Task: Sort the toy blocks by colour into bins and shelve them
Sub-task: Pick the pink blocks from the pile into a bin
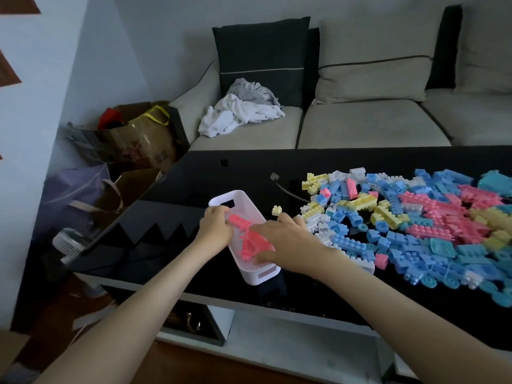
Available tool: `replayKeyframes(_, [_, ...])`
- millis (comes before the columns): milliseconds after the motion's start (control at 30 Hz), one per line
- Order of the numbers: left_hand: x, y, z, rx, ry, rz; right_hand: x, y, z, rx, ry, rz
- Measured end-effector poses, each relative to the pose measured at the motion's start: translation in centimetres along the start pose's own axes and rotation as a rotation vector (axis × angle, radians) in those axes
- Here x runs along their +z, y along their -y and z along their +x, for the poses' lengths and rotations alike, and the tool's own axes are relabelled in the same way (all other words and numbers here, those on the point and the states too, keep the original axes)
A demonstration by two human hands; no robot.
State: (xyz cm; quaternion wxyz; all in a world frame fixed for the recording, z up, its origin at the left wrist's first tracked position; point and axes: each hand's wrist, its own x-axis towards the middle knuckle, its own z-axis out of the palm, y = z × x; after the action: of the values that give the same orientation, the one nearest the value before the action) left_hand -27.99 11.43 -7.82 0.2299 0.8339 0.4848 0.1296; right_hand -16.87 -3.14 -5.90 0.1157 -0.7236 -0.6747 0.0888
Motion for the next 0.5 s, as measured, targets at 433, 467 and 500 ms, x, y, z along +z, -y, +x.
replayKeyframes(433, [7.3,-18.0,2.1,0.427,0.333,0.001,-5.5,-18.6,-8.7,0.582,-0.283,0.081])
replayKeyframes(467, [8.3,-19.1,2.5,0.399,0.355,-0.027,-5.7,-19.9,-9.7,0.621,-0.218,0.033])
replayKeyframes(500, [9.3,-19.8,3.1,0.358,0.351,-0.052,-5.6,-21.2,-10.6,0.64,-0.13,-0.016])
